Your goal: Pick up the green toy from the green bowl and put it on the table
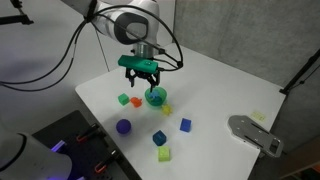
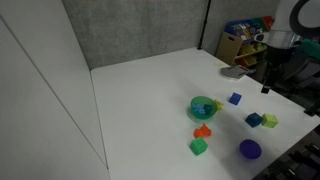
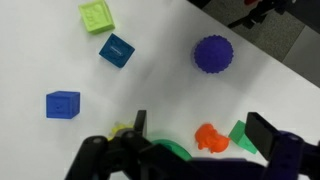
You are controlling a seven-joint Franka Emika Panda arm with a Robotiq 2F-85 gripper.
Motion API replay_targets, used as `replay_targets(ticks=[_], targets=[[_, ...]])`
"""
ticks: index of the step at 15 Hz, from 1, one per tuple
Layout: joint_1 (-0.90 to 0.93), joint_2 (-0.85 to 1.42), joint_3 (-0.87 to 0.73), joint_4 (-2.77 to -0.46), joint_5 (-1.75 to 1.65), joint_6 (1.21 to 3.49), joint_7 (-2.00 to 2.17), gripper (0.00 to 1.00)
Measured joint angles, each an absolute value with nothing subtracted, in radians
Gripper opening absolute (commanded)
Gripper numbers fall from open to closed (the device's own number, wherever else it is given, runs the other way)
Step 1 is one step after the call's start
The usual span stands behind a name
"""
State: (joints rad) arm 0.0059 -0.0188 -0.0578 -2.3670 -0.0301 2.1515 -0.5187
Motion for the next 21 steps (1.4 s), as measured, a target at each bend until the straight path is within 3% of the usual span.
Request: replay_targets(ticks=[21], targets=[[0.027, 0.514, 0.071, -1.991, -0.171, 2.348, -0.512, 1.00]])
